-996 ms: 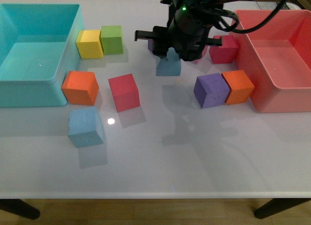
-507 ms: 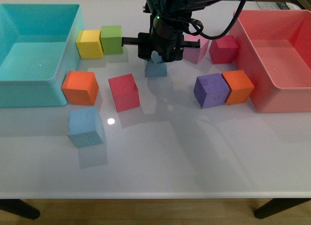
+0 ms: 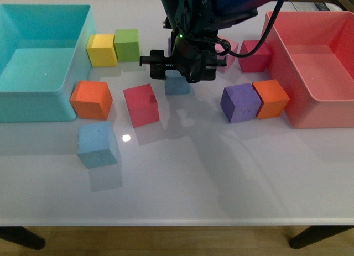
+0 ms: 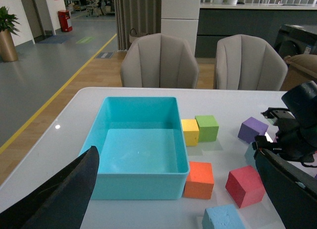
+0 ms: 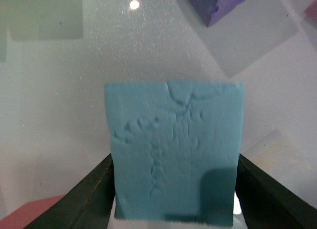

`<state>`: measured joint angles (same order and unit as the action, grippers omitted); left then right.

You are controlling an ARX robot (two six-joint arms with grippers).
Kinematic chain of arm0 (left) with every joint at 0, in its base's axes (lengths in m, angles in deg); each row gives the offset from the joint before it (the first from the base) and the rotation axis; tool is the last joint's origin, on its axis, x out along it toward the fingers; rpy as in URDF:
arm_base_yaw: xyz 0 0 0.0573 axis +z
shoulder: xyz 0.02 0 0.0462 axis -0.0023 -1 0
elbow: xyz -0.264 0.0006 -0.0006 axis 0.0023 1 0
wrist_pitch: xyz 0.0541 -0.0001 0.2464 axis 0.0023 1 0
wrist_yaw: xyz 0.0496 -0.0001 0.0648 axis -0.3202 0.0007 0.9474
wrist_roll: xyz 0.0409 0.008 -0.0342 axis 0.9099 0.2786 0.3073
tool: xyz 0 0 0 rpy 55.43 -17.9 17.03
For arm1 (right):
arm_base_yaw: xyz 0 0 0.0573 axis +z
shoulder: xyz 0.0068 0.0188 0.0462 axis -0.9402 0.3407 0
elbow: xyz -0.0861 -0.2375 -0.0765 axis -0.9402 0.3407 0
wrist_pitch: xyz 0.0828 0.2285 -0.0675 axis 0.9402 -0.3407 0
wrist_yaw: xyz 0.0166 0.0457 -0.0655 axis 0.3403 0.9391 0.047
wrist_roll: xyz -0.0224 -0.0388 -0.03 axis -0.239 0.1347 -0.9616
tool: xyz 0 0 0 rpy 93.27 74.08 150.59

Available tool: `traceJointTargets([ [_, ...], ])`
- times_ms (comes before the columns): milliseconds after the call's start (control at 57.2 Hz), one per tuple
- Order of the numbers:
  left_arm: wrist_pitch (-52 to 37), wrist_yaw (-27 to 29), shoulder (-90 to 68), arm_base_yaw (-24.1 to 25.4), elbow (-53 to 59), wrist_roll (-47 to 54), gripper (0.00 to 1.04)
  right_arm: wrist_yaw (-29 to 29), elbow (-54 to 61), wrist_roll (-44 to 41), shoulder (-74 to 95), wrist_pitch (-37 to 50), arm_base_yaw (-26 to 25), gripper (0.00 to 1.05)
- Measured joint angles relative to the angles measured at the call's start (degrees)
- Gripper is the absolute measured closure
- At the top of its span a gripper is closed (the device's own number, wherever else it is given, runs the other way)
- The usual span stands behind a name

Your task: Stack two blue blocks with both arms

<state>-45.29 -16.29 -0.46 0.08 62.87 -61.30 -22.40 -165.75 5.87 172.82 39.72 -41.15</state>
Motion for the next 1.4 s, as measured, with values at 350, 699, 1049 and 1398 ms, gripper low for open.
traceJointTargets([
  [350,0.0,0.0,0.0,0.02,0.0,0.0,0.09,0.35,13.42,-0.02,-10.27,10.45,-1.73,0.09],
  [699,0.0,0.0,0.0,0.02,0.0,0.0,0.09,4.9,46.36,0.72,-39.17,32.57,-5.05,0.09],
  [1049,0.02,0.02,0.0,0.02,0.0,0.0,0.09,-7.3,87.12,-14.56,-66.16,74.07,-13.49,0.41],
  [1398,0.02,0.02,0.0,0.02,0.0,0.0,0.09,0.59,108.1,-18.64,-88.7,73.42,-22.4,1.03],
])
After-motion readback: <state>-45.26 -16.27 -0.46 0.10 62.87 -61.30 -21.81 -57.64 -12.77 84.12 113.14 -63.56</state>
